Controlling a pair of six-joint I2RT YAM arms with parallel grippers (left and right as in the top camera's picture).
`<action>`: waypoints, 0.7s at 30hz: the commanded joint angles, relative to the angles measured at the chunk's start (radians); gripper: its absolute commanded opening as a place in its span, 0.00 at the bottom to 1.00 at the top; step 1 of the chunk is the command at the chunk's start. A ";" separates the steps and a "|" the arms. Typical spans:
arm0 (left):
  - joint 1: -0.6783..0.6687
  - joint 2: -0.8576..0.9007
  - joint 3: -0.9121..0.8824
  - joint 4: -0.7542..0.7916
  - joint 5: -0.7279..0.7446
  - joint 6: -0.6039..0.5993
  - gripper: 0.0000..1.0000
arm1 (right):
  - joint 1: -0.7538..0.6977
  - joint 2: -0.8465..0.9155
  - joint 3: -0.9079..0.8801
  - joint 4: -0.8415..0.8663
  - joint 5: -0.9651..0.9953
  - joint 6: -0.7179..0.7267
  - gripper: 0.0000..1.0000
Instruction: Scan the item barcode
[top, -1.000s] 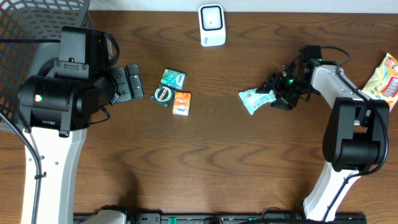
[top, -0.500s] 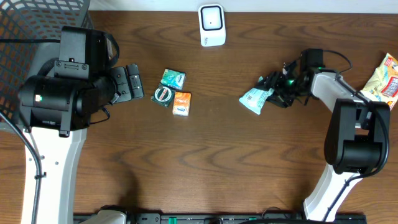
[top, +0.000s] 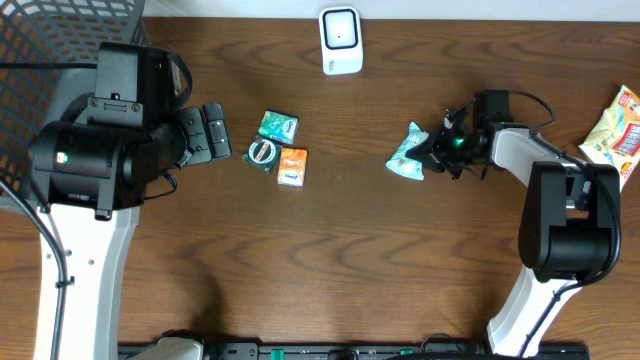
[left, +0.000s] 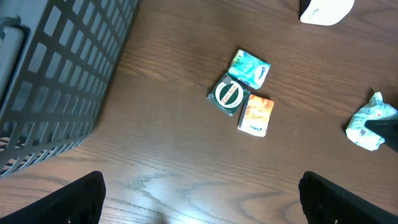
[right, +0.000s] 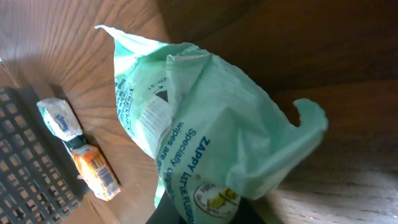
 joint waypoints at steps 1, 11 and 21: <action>0.003 -0.002 -0.006 -0.003 0.006 -0.005 0.98 | 0.007 0.026 0.037 -0.052 -0.014 -0.058 0.01; 0.003 -0.002 -0.006 -0.003 0.006 -0.005 0.98 | 0.024 -0.144 0.148 -0.185 -0.263 -0.331 0.01; 0.003 -0.002 -0.006 -0.003 0.006 -0.005 0.98 | 0.132 -0.451 0.149 -0.088 -0.270 -0.412 0.01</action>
